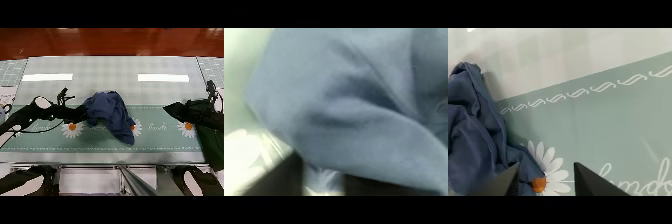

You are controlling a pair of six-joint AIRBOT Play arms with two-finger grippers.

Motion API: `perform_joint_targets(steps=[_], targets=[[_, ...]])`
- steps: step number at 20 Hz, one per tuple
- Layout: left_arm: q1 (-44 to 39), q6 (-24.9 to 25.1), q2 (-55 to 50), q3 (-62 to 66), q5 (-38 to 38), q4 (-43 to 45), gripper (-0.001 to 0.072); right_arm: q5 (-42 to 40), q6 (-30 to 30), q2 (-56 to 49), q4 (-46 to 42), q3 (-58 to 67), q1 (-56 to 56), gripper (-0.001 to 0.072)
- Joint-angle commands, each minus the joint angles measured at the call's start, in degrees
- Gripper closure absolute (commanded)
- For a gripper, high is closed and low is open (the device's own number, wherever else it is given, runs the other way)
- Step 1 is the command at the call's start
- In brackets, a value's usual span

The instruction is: Fold the shirts.

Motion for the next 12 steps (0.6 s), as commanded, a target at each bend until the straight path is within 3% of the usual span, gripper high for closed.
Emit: perform_joint_targets(steps=[1,5,8,10,12], targets=[[-1.5,0.5,-0.1,0.2,3.1,0.0,0.0692,0.4,0.0,0.0,0.7,0.0,0.1,0.0316],[-1.6,2.3,0.0,1.2,2.0,0.0,0.0692,6.0,3.1,0.0,-0.4,-5.4,3.9,0.0316],[-1.6,2.2,0.0,1.8,2.1,0.0,0.0692,4.6,3.8,-2.7,2.3,-10.9,12.5,0.0316],[-1.6,2.1,0.0,1.9,2.0,0.0,0.0691,0.5,0.5,-7.6,7.4,-11.0,16.5,0.0316],[-1.6,2.1,0.0,1.9,2.0,0.0,0.0692,-2.7,-7.1,-14.3,16.9,-10.5,18.8,0.0316]])
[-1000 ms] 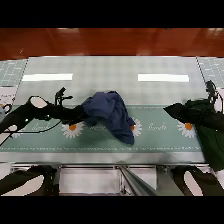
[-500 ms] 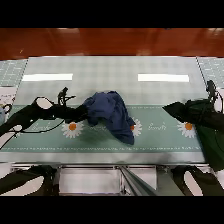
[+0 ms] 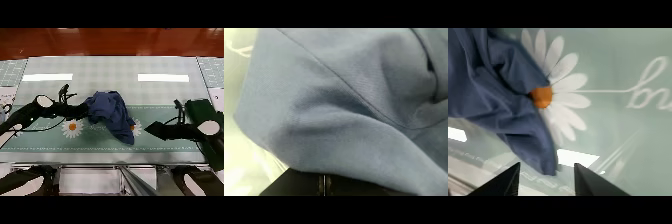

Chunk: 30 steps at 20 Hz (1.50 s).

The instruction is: Fold the shirts.

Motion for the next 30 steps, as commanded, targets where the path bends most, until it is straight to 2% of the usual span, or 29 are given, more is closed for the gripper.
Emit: perform_joint_targets(steps=[1,5,12,18,19,21,22,23,24,28,30], targets=[[0.0,0.1,0.0,0.2,-0.1,0.0,0.0692,-4.0,-9.9,-10.3,13.3,-0.6,5.9,0.0316],[0.0,0.1,0.1,0.2,-0.5,0.0,0.0692,-4.7,-15.1,-21.0,18.4,2.4,11.5,0.0316],[0.0,0.1,0.0,0.2,-0.5,0.0,0.0692,-7.7,-15.0,-30.6,18.1,11.3,19.4,0.0316],[0.0,0.1,0.0,0.2,-0.5,0.0,0.0692,-12.3,-12.6,-31.8,18.4,15.3,19.5,0.0317],[0.0,0.1,0.0,0.2,-0.5,0.0,0.0692,-13.2,-12.2,-31.9,18.4,15.9,19.5,0.0330],[0.0,0.1,0.0,0.2,-0.4,0.0,0.0692,-13.9,-12.2,-33.4,19.6,17.4,19.5,0.0452],[0.0,0.1,0.0,0.2,-0.4,0.0,0.0691,-13.4,-13.1,-34.5,21.1,18.3,19.6,0.0539],[0.0,0.1,0.0,0.2,-0.4,0.0,0.0691,-12.9,-15.3,-35.2,22.4,18.9,20.0,0.0662],[0.0,0.2,0.1,0.2,-0.4,0.0,0.0691,-12.5,-17.1,-35.4,22.9,19.8,20.5,0.0684],[4.9,3.7,4.4,3.0,-4.8,0.1,0.0692,-5.2,-17.5,-30.6,20.3,26.1,18.4,0.0685],[10.2,4.2,10.2,8.8,-7.2,0.1,0.0692,-1.7,-13.0,-24.8,13.0,33.8,13.8,0.0685]])
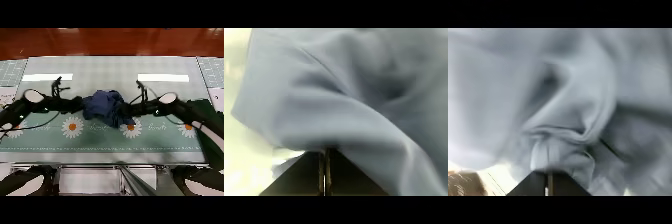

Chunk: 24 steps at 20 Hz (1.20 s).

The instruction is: Fold the shirts.

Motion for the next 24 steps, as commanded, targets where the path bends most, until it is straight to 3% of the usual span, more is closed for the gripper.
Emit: perform_joint_targets(steps=[1,7,12,14,17,19,21,22,24], targets=[[7.6,1.7,8.3,9.0,-4.1,0.0,0.0692,6.6,6.0,8.3,-11.0,12.3,-6.5,0.0685],[17.3,1.6,17.7,40.7,-8.4,0.0,0.0692,16.1,14.1,19.1,-26.1,48.1,-18.4,0.0685],[19.1,1.0,22.9,62.2,-8.3,0.0,0.0692,24.8,17.3,23.0,-34.3,73.0,-19.8,0.0685],[19.1,1.0,25.9,66.2,-8.1,2.8,0.0692,25.2,17.5,27.2,-36.6,73.9,-19.8,0.0685],[19.1,-2.8,31.5,67.1,-9.5,14.3,0.0692,28.4,19.3,33.5,-44.5,73.9,-19.8,0.0685],[19.1,-6.4,34.1,67.1,-15.0,22.3,0.0692,32.2,21.4,36.2,-50.1,73.9,-19.8,0.0685],[19.1,-9.4,34.8,66.2,-21.0,24.2,0.0692,36.3,26.9,36.9,-54.7,72.6,-19.8,0.0685],[19.1,-13.2,34.8,65.3,-24.0,25.0,0.0692,36.5,27.7,37.0,-54.7,70.6,-19.8,0.0685],[19.1,-14.5,34.5,61.6,-29.1,26.8,0.0692,39.0,28.4,37.0,-55.4,64.1,-19.8,0.0685]])
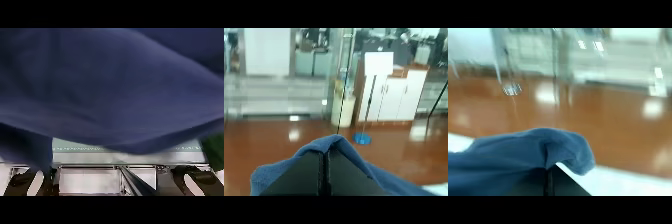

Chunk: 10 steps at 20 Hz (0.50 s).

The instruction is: Fold the shirts.

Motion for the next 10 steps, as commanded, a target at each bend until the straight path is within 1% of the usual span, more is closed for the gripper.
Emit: perform_joint_targets(steps=[1,2,3,6,7,8,9,10], targets=[[0.0,-4.7,0.7,-6.0,-10.2,5.3,0.0692,5.2,3.4,1.1,-4.2,-9.6,0.0,0.0685],[0.0,-4.6,0.7,-9.9,-11.4,5.0,0.0692,4.7,3.1,1.1,-3.7,-14.8,0.0,0.0685],[-0.1,-3.6,0.4,-14.4,-12.0,5.0,0.0692,2.1,2.6,1.1,-3.3,-20.1,0.0,0.0684],[-0.1,0.3,-2.0,-30.0,-10.0,3.8,0.0692,-8.9,2.3,-1.2,-3.3,-34.2,0.0,0.0685],[-0.1,2.7,-3.6,-34.8,-7.4,2.7,0.0692,-11.2,1.7,-3.6,-3.0,-36.7,0.0,0.0684],[-0.1,5.6,-5.8,-39.6,-2.9,1.2,0.0692,-12.8,0.6,-6.9,-2.5,-38.1,0.0,0.0685],[-0.1,7.5,-8.7,-43.7,2.9,0.4,0.0692,-14.0,-0.5,-11.5,-2.1,-38.4,0.0,0.0685],[-0.1,8.2,-12.1,-46.4,8.7,-0.1,0.0692,-16.4,-1.4,-16.3,-1.6,-38.4,0.0,0.0684]])
